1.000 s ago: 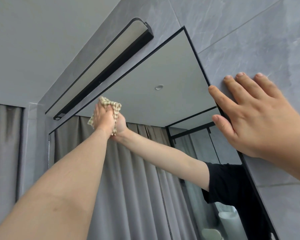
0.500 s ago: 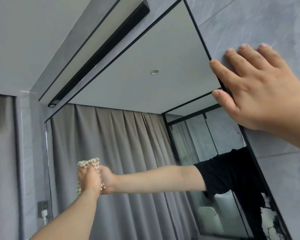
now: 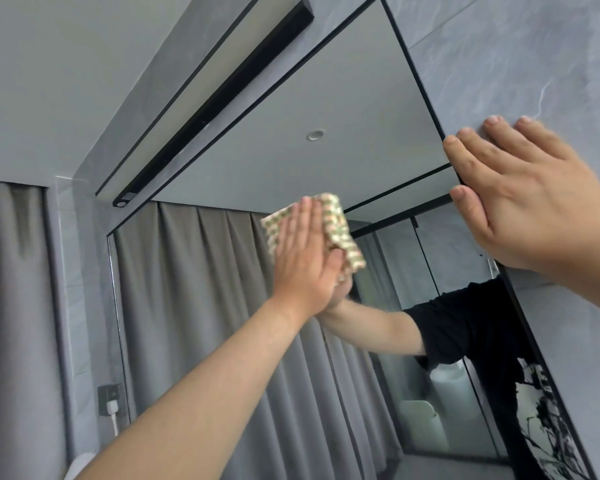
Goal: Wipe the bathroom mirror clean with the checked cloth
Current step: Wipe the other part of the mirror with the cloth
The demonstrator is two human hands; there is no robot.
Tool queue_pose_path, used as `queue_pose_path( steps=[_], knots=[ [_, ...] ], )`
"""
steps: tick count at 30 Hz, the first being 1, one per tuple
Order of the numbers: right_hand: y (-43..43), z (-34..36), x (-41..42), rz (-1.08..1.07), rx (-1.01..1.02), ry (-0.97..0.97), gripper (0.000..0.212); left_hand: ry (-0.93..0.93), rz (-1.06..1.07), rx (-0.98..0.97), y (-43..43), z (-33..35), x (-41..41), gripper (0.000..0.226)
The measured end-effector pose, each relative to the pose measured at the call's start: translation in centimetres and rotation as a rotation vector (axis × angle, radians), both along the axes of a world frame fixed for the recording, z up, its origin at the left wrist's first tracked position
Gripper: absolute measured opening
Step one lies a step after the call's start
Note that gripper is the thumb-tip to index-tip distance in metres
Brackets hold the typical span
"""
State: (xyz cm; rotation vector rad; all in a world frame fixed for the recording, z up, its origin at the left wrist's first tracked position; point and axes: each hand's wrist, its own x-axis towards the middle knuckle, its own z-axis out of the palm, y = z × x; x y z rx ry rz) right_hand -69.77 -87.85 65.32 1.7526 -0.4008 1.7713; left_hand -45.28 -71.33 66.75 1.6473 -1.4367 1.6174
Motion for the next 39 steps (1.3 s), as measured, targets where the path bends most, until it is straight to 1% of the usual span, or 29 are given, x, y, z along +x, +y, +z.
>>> queue_pose_path(
  steps=[5,8,9,10,11,13,15,16,18,20,23,26,29,31,33,37,39],
  knots=[
    [0.1,-2.4,0.1,0.028,0.045,0.001,0.058,-0.325,0.042,0.231,-3.5,-2.7,-6.0,0.079],
    [0.1,-4.0,0.0,0.03,0.065,0.026,0.059,-0.436,0.097,0.319,-3.3,-3.2,-6.1,0.08],
    [0.2,-4.6,-0.1,0.027,0.066,0.035,0.059,-0.418,0.092,0.321,-2.9,-2.5,-5.5,0.08],
    [0.2,-5.3,-0.2,0.023,0.066,0.045,0.058,-0.342,0.077,0.282,-2.5,-1.6,-4.5,0.08],
    [0.3,-6.1,-0.3,0.019,0.069,0.052,0.058,-0.217,0.051,0.2,-2.0,-0.7,-3.4,0.079],
    [0.3,-8.0,-0.4,0.016,0.075,0.066,0.057,0.107,0.019,-0.034,-0.5,0.9,-0.8,0.076],
    [0.2,-9.6,-0.7,0.008,0.07,0.069,0.057,0.418,-0.008,-0.187,0.7,1.3,1.0,0.076],
    [0.1,-10.2,-0.7,0.005,0.06,0.072,0.056,0.522,-0.027,-0.224,1.0,1.0,1.5,0.077],
    [0.2,-10.9,-0.6,0.014,0.06,0.071,0.055,0.62,-0.066,-0.274,1.4,-0.2,1.9,0.078],
    [0.2,-11.1,-0.5,0.026,0.075,0.054,0.056,0.639,-0.074,-0.306,1.2,-2.5,1.7,0.08],
    [0.2,-11.1,-0.5,0.024,0.069,0.052,0.058,0.621,-0.06,-0.299,0.6,-8.0,0.0,0.084],
    [0.4,-11.3,-0.4,0.021,0.067,0.055,0.06,0.565,-0.056,-0.219,-0.4,-13.6,-2.6,0.079],
    [0.7,-11.3,-0.5,0.029,0.107,0.078,0.062,0.452,-0.01,-0.112,-2.1,-17.4,-5.4,0.078],
    [1.0,-11.1,-0.7,0.021,0.126,0.099,0.063,0.391,0.044,-0.058,-2.9,-18.8,-6.6,0.078],
    [1.2,-11.0,-0.9,0.017,0.145,0.106,0.064,0.371,0.063,-0.053,-3.3,-19.4,-7.0,0.078],
    [1.3,-10.8,-1.1,0.016,0.159,0.143,0.065,0.346,0.018,-0.114,-3.4,-20.0,-6.2,0.075],
    [1.3,-10.9,-1.4,-0.001,0.155,0.158,0.066,0.367,-0.001,-0.145,-3.4,-20.4,-6.1,0.074]
  ],
)
